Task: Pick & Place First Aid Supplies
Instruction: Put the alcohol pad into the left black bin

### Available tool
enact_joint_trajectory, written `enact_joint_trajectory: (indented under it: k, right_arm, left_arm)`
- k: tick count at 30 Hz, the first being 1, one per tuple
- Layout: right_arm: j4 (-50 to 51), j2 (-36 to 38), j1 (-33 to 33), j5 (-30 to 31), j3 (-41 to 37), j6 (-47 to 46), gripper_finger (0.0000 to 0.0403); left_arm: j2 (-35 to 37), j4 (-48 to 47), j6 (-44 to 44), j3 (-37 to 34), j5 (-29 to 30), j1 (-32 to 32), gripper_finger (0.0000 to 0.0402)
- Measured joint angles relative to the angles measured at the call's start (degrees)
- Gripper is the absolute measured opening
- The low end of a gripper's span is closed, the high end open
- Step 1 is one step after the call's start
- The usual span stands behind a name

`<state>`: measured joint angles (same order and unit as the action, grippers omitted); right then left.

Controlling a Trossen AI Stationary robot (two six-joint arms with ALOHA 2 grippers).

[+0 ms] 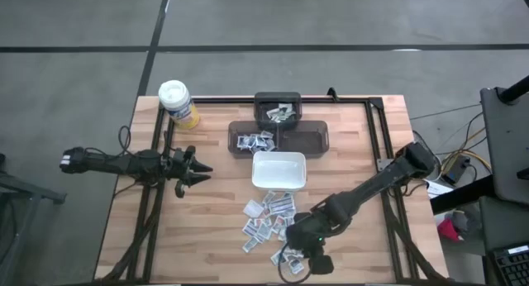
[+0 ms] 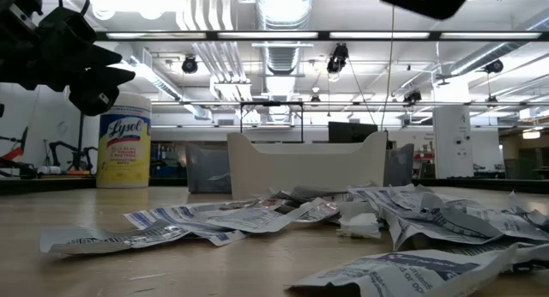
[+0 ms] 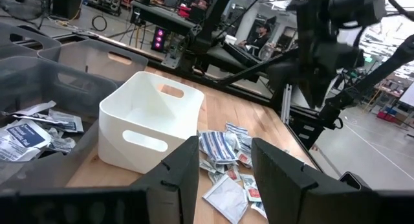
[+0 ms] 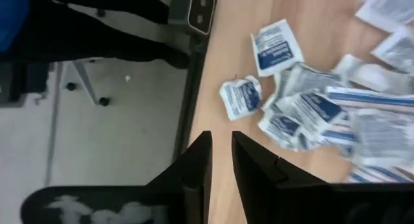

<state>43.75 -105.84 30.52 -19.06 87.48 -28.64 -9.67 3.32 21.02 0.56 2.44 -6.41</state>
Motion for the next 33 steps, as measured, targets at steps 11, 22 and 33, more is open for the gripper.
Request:
enact_joint_trajectory:
  k: [11, 22, 33]
  right_arm:
    - [-2.6, -6.6, 0.7, -0.4, 0.0, -11.2, 0.0108]
    - [-2.1, -11.5, 3.3, 4.4, 0.0, -10.3, 0.0134]
    - [-2.1, -14.9, 3.5, 8.3, -0.1, -7.4, 0.0133]
  left_arm:
    - [-0.2, -0.9, 0.0, 0.0, 0.0, 0.0, 0.0136]
    - [-0.4, -1.9, 0.0, 0.0, -0.1, 0.0, 0.0136]
    - [-0.6, -2.0, 0.0, 0.0, -0.1, 0.0, 0.0136]
